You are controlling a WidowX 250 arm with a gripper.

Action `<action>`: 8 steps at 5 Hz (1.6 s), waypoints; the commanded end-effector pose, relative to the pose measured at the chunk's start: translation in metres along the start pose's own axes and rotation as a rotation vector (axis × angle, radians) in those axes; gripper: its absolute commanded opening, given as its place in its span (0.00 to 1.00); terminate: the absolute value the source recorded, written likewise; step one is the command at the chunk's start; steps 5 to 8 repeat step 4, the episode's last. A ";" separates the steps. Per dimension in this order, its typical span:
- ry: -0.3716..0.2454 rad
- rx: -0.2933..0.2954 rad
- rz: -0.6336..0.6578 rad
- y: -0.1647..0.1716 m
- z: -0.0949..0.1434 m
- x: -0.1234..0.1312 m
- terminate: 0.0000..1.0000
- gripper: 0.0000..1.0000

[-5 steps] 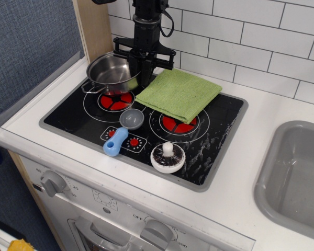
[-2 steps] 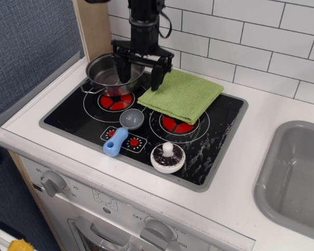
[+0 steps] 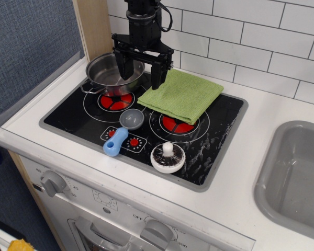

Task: Slide the silver pan next to the green rag.

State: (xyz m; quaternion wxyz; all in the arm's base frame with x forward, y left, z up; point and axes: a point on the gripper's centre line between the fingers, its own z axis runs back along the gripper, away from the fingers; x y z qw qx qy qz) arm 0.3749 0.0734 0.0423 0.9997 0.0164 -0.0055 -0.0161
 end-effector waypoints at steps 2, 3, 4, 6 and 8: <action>-0.075 0.042 -0.119 -0.002 0.032 -0.005 0.00 1.00; -0.075 0.042 -0.119 -0.002 0.032 -0.005 0.00 1.00; -0.075 0.042 -0.119 -0.002 0.032 -0.005 1.00 1.00; -0.075 0.042 -0.119 -0.002 0.032 -0.005 1.00 1.00; -0.075 0.042 -0.119 -0.002 0.032 -0.005 1.00 1.00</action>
